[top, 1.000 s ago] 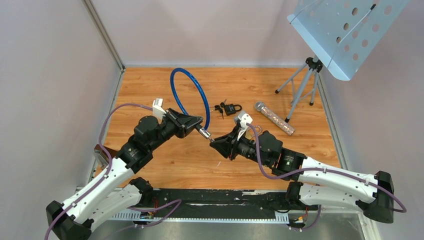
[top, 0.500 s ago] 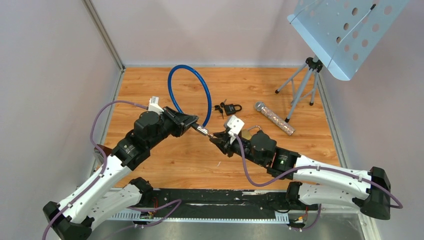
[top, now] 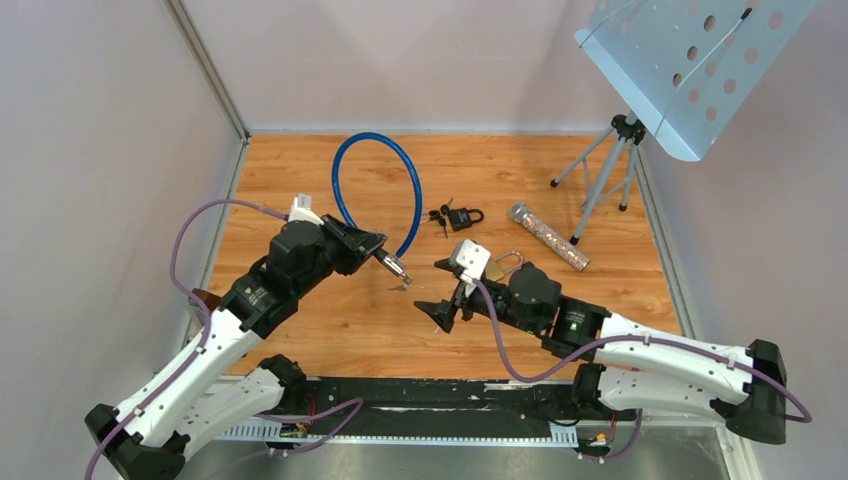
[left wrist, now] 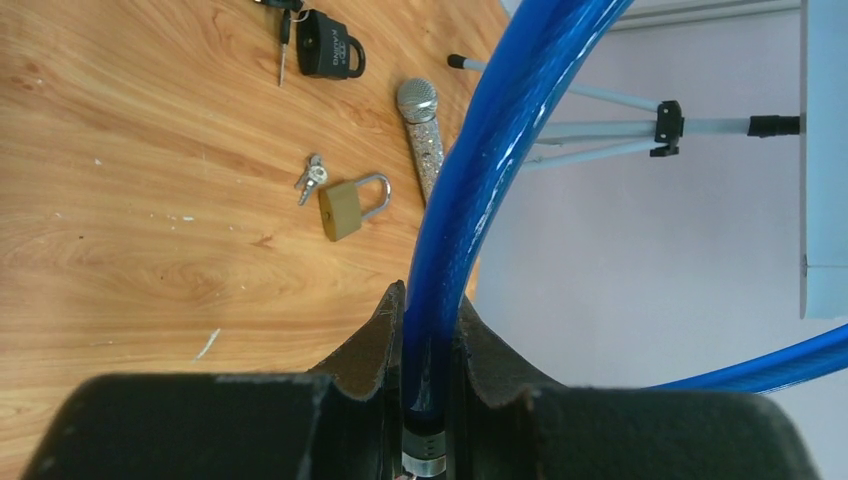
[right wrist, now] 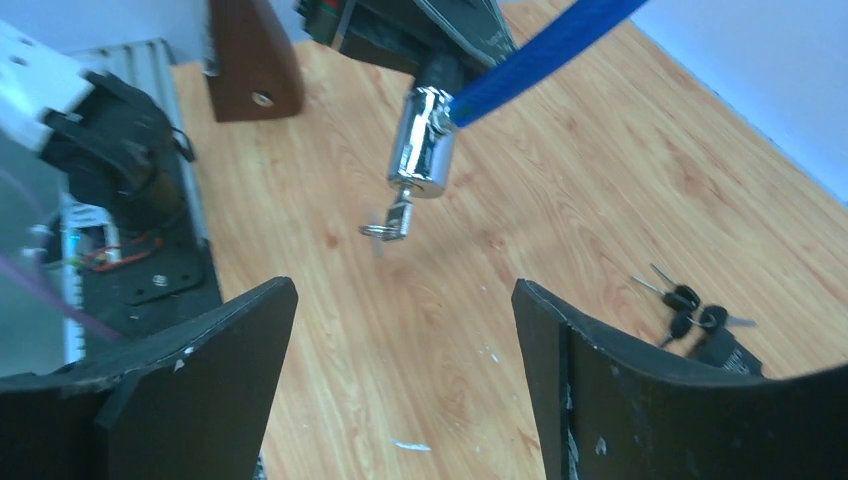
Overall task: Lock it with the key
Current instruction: Lock the lock.
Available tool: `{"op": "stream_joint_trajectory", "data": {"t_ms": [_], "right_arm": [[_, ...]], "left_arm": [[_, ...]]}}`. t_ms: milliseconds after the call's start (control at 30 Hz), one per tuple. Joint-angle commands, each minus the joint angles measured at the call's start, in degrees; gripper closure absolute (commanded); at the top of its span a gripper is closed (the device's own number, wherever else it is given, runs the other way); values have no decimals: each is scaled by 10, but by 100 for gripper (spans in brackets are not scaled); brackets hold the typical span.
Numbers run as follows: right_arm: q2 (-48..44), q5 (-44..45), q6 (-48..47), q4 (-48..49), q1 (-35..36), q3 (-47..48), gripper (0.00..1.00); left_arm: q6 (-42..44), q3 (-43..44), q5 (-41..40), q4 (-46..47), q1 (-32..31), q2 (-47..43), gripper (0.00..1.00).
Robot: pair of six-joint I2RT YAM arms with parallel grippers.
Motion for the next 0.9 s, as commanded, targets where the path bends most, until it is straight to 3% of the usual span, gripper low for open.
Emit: {"op": "stream_joint_trajectory", "data": {"t_ms": [0,133,433,700,733,800,867], "right_arm": [[-53,-75,46,27,-2,-13,17],[-45,-77,93,57,-5,-3,23],[61,-4,183,42,-11,72,52],[100,-22,180,34,-11,85,68],[108,-23,176,32,-11,86,73],[120,-28,157,31,-11,85,94],[130,-24,138,31,-11,84,100]], "left_arm": [[25,24,-1,39,3,-21,100],[30,15,21,56,3,-27,100],[32,8,45,68,3,-34,100],[28,6,41,65,3,-39,100],[27,7,40,63,3,-39,100],[26,8,36,60,3,-39,100],[25,10,33,58,4,-37,100]]}}
